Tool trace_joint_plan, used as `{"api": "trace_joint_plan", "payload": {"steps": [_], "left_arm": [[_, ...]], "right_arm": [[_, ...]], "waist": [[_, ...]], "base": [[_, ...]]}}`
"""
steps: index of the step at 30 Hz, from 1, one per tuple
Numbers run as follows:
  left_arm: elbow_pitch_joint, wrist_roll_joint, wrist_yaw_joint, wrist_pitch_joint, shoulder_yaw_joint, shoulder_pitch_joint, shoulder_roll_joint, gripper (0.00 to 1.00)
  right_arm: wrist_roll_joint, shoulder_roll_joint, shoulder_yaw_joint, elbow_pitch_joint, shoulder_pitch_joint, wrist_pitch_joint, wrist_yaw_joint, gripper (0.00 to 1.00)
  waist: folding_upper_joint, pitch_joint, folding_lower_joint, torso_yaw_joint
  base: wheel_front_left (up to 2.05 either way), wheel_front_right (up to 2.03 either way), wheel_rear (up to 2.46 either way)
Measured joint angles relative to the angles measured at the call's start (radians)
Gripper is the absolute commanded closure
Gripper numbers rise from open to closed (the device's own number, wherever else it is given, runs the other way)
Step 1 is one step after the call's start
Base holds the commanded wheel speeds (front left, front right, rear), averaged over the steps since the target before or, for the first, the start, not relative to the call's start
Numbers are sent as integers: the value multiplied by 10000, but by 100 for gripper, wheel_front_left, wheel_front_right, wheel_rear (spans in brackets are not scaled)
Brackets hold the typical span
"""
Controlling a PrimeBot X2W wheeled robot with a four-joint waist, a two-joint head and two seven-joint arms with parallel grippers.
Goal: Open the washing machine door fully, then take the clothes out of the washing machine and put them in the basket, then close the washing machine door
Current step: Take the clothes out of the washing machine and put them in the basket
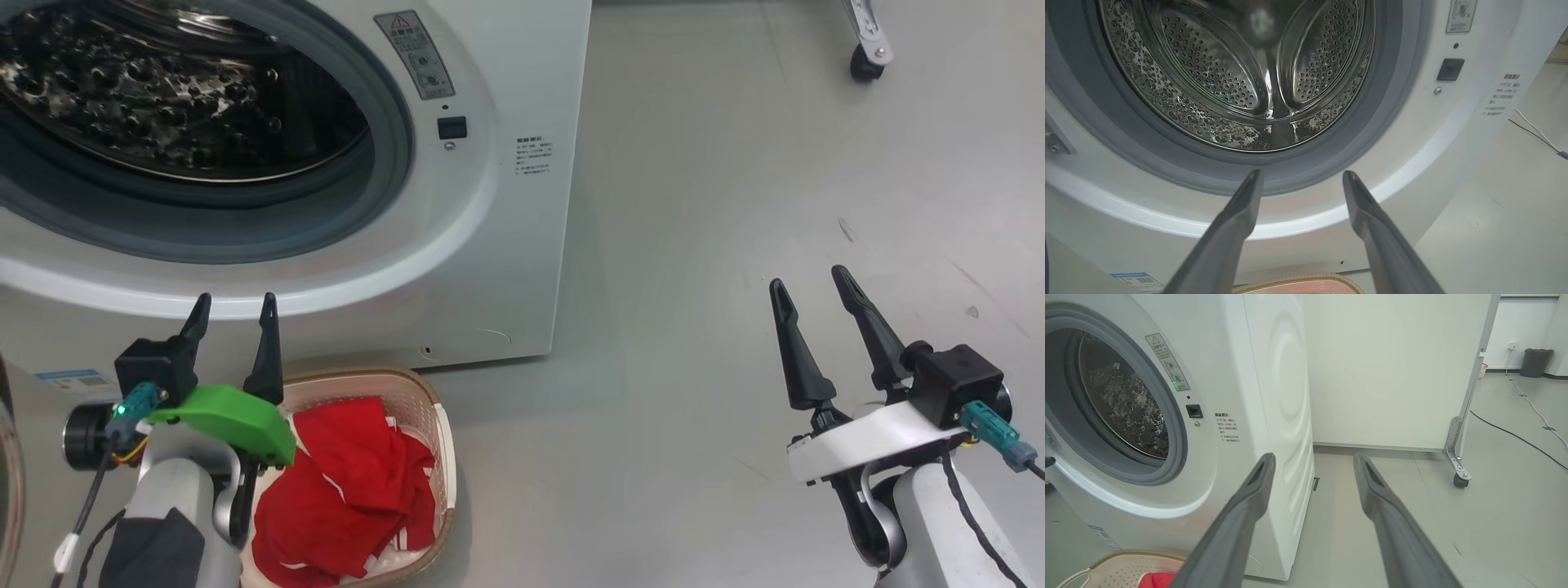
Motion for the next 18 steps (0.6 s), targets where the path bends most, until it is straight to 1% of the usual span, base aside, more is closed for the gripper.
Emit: {"api": "trace_joint_plan", "payload": {"steps": [11,14,18], "left_arm": [[-1643,-194,-17,0,282,1295,-13,0],[-2061,-527,-17,-2,401,1591,-38,0],[-2485,-558,-19,0,364,1971,-38,0]], "right_arm": [[0,35,-61,-48,543,-2,0,0],[0,36,-67,-86,660,0,0,0],[-12,46,-67,-173,733,0,2,0]], "waist": [[0,-880,0,403],[0,-1042,0,486],[0,-1141,0,540]], "base": [[0,0,0],[0,0,0],[0,0,0]]}}
